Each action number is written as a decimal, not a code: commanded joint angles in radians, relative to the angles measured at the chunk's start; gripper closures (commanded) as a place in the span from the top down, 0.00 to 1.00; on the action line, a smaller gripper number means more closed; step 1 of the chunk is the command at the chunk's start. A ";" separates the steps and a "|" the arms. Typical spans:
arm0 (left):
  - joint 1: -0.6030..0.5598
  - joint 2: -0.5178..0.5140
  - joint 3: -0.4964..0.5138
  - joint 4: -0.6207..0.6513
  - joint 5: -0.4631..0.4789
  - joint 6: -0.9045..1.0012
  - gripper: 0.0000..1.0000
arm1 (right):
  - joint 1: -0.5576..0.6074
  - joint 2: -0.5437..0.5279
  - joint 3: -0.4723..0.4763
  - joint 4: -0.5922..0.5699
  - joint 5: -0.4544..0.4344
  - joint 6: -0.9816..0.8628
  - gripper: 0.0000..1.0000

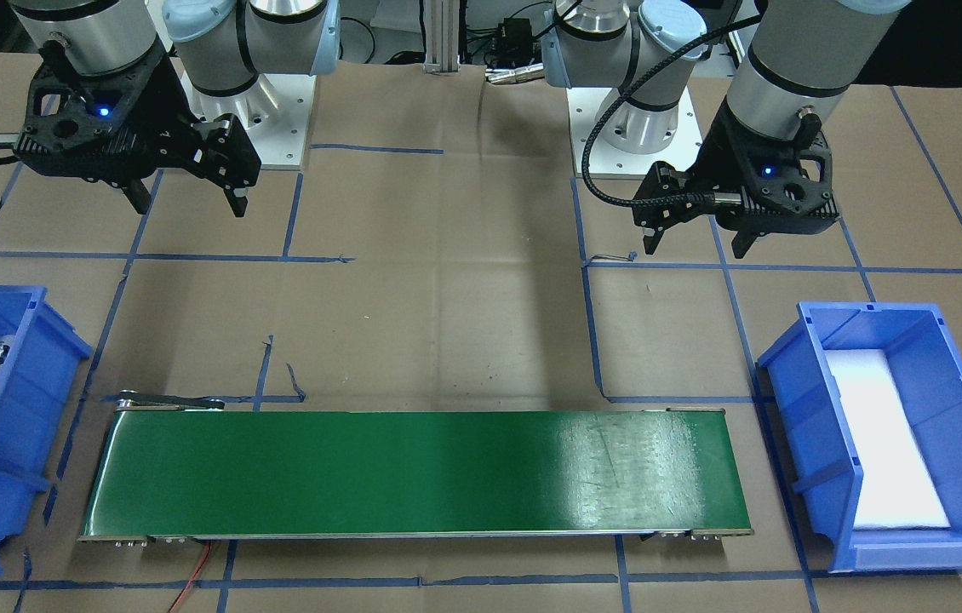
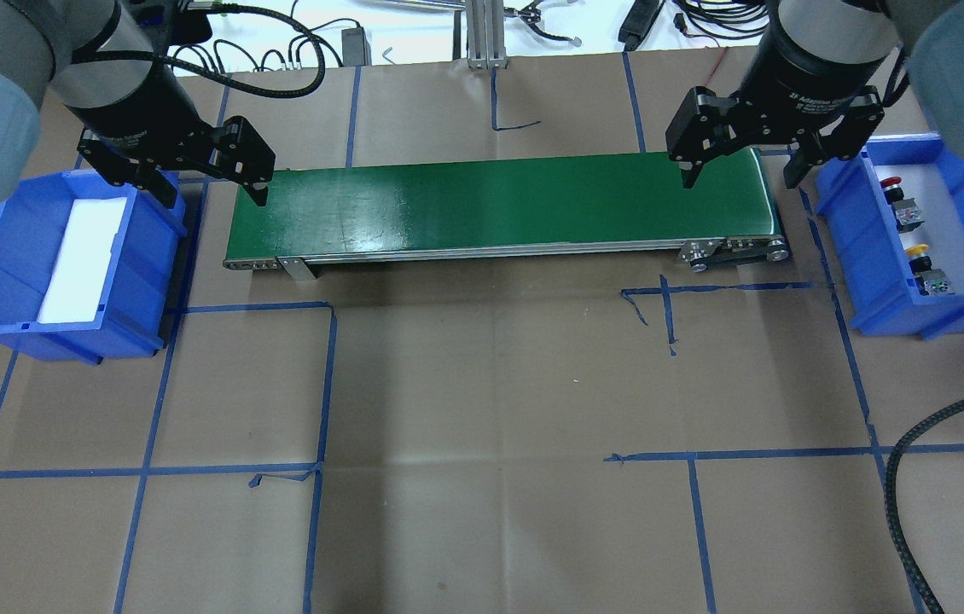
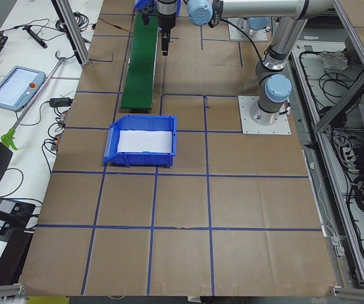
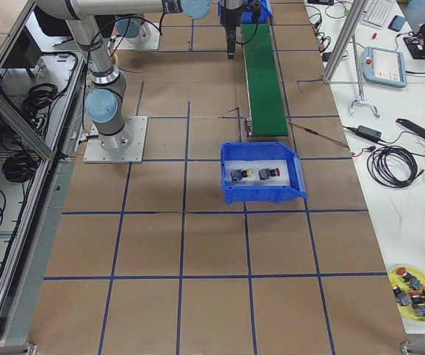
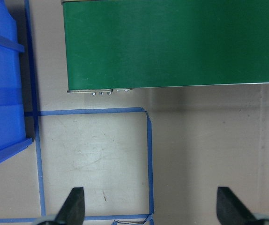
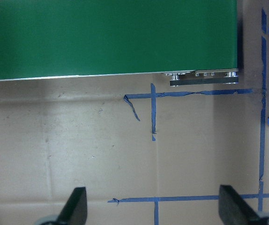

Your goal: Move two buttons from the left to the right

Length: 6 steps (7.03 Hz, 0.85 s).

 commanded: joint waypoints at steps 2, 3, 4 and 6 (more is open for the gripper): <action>0.000 0.000 0.000 0.000 -0.001 0.000 1.00 | 0.000 -0.002 0.007 -0.005 0.000 0.001 1.00; 0.000 0.000 0.000 0.000 -0.001 0.000 1.00 | 0.000 0.000 0.007 -0.005 -0.001 0.001 1.00; 0.000 0.000 0.000 0.000 -0.001 0.000 1.00 | 0.000 -0.002 -0.001 -0.005 -0.001 0.001 1.00; 0.000 0.000 0.000 0.000 -0.001 0.000 1.00 | 0.000 -0.002 -0.002 -0.007 -0.003 0.001 1.00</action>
